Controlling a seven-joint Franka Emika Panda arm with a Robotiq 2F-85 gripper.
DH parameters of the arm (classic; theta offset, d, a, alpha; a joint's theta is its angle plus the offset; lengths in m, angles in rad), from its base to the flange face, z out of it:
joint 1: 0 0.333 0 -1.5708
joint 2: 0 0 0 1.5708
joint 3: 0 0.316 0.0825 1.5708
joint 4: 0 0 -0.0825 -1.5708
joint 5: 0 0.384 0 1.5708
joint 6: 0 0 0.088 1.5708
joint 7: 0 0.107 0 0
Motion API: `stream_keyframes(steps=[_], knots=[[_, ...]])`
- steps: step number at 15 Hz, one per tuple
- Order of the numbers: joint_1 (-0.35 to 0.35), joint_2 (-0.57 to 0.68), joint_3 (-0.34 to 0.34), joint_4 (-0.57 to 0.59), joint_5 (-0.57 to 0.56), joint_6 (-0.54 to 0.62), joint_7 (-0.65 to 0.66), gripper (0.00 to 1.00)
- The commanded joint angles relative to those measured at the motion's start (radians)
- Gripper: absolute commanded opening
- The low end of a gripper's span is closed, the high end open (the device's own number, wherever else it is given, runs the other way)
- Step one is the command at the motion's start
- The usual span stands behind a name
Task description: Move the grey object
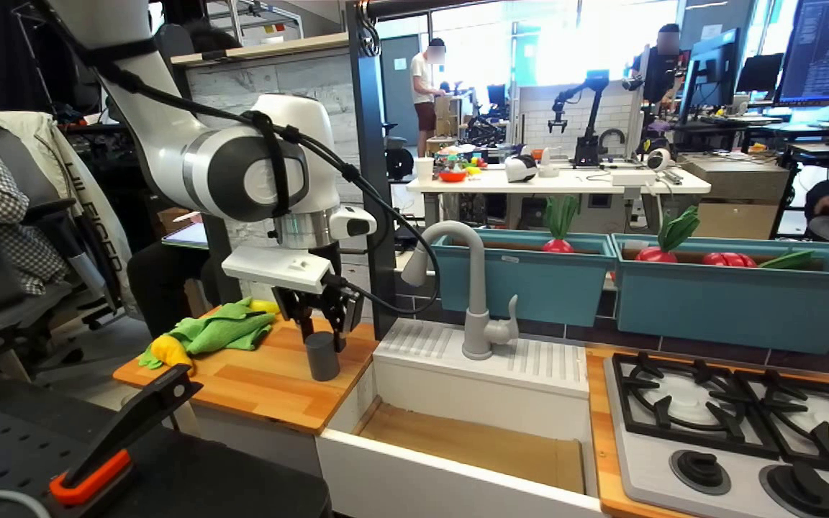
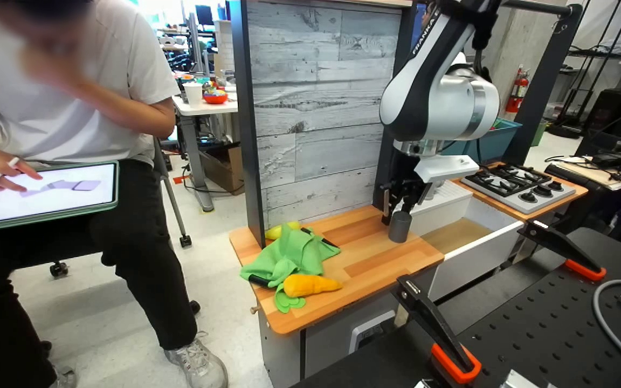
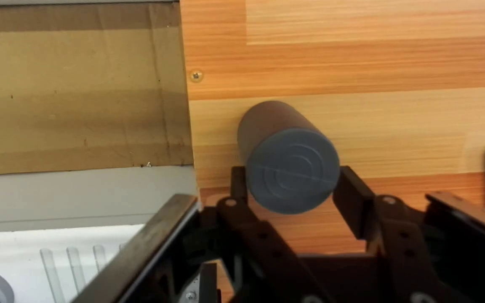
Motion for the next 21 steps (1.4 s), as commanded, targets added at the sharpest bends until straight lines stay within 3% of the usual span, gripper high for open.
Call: stream_keyframes(steps=[1, 2, 4, 6, 9, 10, 11, 13, 21], knots=[[-0.003, 0.024, 0.002, 0.039, -0.030, -0.017, 0.022, 0.27], [-0.004, 0.021, 0.004, 0.037, -0.030, -0.018, 0.021, 0.20], [-0.005, 0.008, 0.008, 0.030, -0.030, -0.018, 0.019, 0.16], [-0.003, -0.004, 0.013, 0.020, -0.030, -0.016, 0.017, 0.01], [0.000, -0.011, 0.019, 0.017, -0.031, -0.016, 0.017, 0.00], [0.002, -0.012, 0.017, 0.017, -0.032, -0.024, 0.020, 0.26], [0.004, -0.013, 0.016, 0.017, -0.033, -0.024, 0.020, 0.27], [0.000, -0.018, 0.018, 0.013, -0.031, -0.024, 0.018, 0.40], [-0.004, -0.083, 0.028, -0.039, -0.031, -0.052, 0.008, 0.99]])
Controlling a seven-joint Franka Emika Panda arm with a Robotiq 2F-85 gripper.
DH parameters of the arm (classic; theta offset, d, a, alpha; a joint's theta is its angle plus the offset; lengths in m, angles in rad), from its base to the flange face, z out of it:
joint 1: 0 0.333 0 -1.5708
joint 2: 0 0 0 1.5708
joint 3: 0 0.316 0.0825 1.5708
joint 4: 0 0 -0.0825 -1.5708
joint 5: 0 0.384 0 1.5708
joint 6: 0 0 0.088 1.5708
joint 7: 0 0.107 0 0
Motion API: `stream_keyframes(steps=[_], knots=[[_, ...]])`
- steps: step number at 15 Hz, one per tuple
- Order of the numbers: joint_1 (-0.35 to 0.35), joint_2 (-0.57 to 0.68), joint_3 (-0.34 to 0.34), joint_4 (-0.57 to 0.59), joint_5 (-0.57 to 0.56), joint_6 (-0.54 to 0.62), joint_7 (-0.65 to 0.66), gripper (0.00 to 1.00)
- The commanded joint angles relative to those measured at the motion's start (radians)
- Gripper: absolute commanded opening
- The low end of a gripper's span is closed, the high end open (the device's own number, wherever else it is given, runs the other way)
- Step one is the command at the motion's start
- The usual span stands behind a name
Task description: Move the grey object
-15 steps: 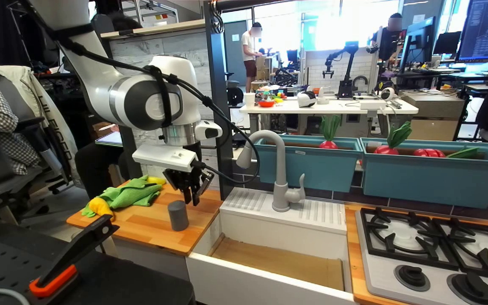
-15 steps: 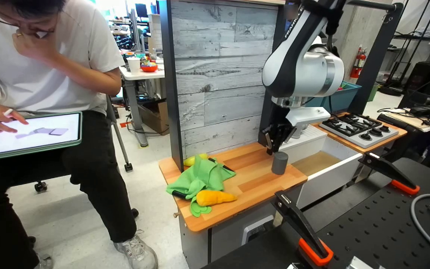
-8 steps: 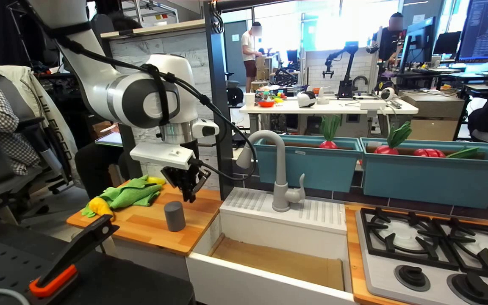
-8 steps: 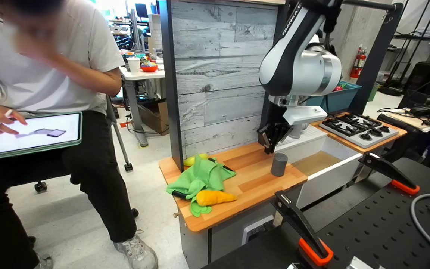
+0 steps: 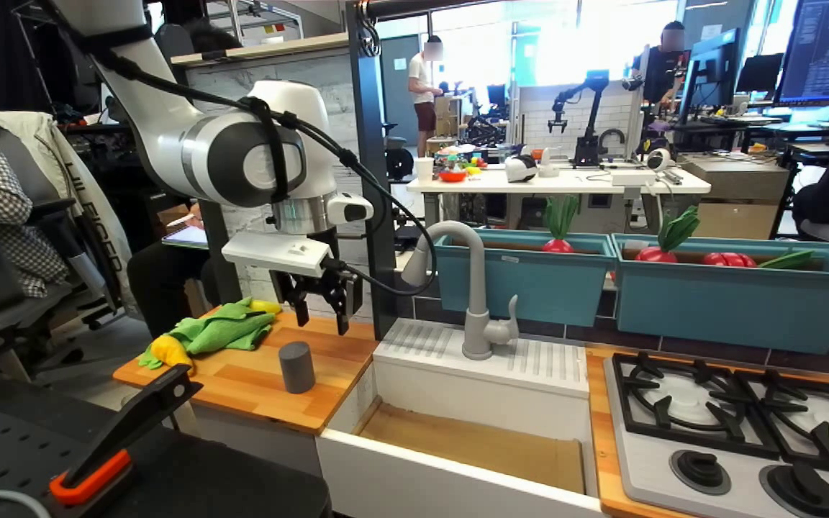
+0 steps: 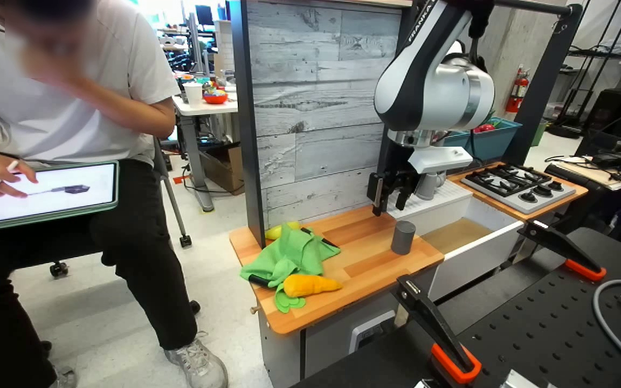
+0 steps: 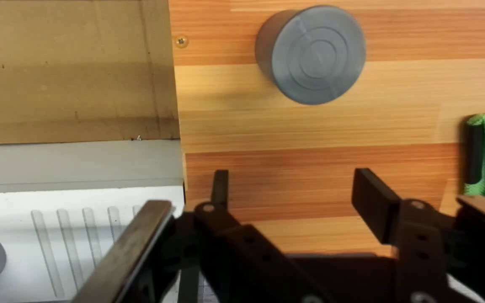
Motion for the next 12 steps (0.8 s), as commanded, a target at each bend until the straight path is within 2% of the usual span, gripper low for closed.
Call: stream_keyframes(steps=[1, 6, 12], knots=[[-0.011, -0.072, 0.020, -0.062, -0.026, -0.066, 0.000, 1.00], [-0.006, -0.113, 0.029, -0.114, -0.024, -0.141, -0.019, 1.00], [0.004, -0.118, 0.008, -0.154, -0.031, -0.170, -0.009, 1.00]])
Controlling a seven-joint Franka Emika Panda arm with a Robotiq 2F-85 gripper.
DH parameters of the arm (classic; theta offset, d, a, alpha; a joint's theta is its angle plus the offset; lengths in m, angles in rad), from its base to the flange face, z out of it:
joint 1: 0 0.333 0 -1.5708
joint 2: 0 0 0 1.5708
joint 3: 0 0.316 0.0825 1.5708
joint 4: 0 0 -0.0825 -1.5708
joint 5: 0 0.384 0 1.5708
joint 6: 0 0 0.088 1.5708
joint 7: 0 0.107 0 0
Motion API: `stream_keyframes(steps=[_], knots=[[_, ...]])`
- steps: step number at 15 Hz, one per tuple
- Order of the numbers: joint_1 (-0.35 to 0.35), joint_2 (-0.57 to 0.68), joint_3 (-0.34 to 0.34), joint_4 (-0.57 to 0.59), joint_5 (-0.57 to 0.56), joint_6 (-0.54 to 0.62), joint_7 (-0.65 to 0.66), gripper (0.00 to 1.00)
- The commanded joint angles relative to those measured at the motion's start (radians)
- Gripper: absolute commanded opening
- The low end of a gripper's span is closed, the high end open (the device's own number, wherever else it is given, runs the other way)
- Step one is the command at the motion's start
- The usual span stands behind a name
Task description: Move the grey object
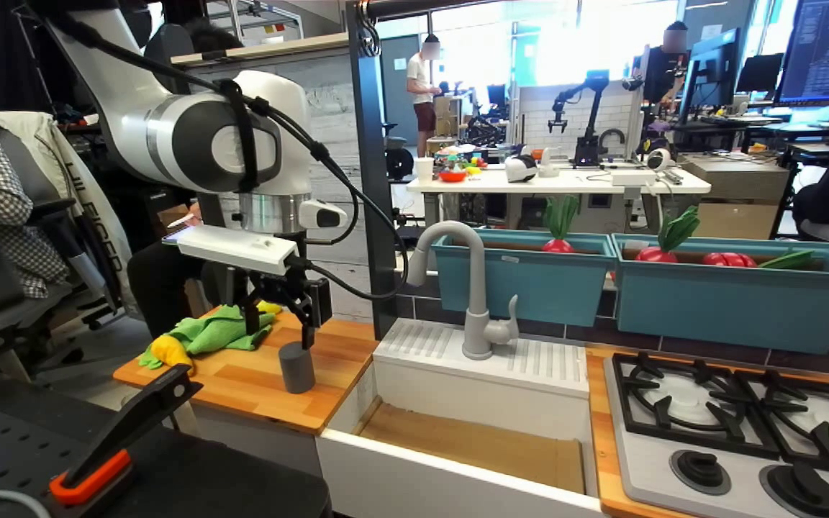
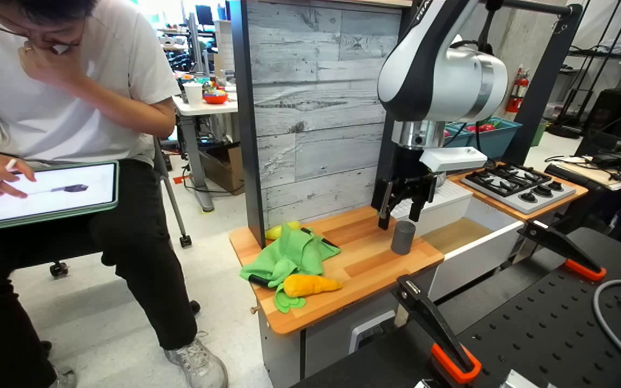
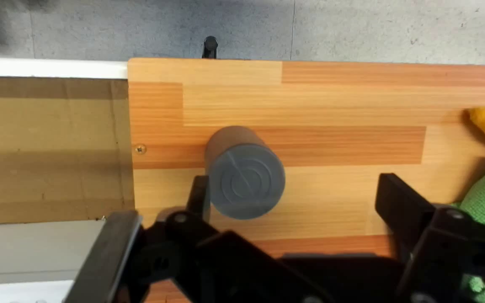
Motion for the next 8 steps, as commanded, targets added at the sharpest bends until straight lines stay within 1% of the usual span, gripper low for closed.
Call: stream_keyframes(steps=[1, 8], knots=[[0.006, -0.027, -0.018, -0.037, -0.032, -0.028, 0.010, 1.00], [0.015, -0.012, -0.050, -0.035, -0.048, -0.019, 0.024, 1.00]])
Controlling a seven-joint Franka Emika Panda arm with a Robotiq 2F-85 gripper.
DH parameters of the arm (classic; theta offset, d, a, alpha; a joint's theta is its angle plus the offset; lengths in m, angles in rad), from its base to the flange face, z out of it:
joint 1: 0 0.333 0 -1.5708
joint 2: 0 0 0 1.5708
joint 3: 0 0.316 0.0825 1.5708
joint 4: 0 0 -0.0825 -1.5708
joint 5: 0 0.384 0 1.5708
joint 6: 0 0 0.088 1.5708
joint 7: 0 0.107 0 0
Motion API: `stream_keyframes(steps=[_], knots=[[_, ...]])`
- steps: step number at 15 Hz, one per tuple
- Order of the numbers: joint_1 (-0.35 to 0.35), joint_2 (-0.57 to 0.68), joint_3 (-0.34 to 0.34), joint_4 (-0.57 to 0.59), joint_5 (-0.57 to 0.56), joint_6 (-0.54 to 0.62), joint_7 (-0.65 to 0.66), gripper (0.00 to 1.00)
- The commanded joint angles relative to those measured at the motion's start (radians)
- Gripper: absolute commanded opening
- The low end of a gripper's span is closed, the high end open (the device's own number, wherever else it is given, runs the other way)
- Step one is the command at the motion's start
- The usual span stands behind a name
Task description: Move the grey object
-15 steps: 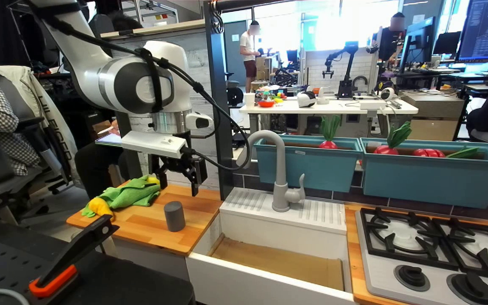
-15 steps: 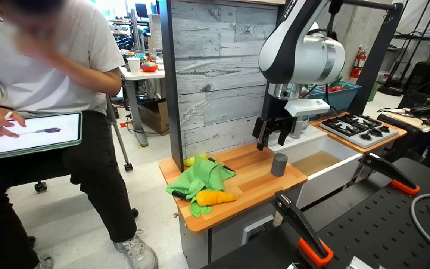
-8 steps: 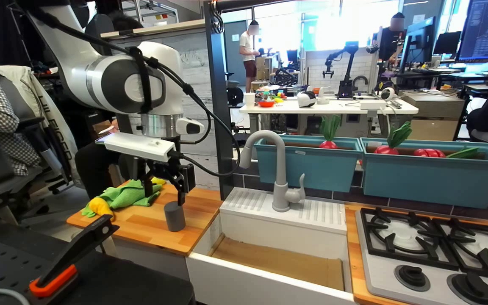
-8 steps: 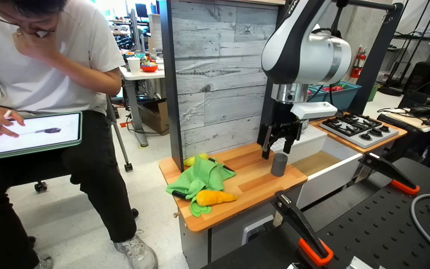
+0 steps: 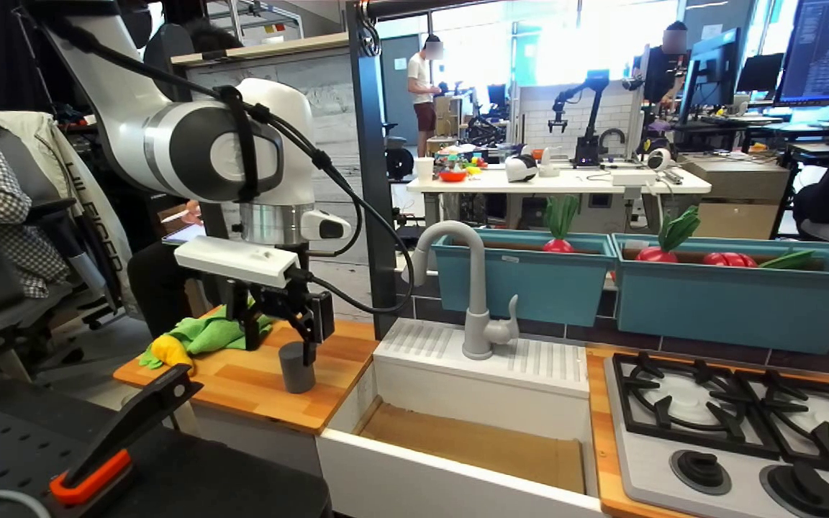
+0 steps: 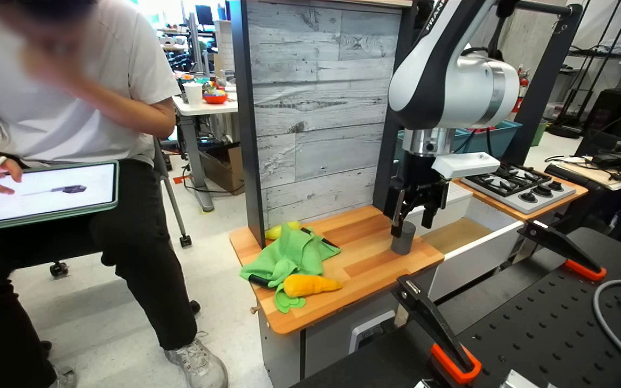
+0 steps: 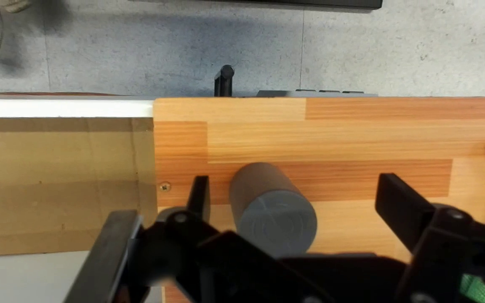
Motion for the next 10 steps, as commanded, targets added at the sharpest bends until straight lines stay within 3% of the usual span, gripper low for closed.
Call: stream_keyframes(steps=[1, 8, 9, 10], knots=[[0.018, -0.007, -0.027, 0.001, -0.044, -0.017, 0.027, 1.00], [0.020, 0.015, -0.028, 0.017, -0.063, -0.022, 0.027, 1.00], [0.020, 0.019, -0.027, 0.018, -0.064, -0.020, 0.025, 0.75], [0.022, 0.020, -0.027, 0.020, -0.065, -0.020, 0.024, 0.74]])
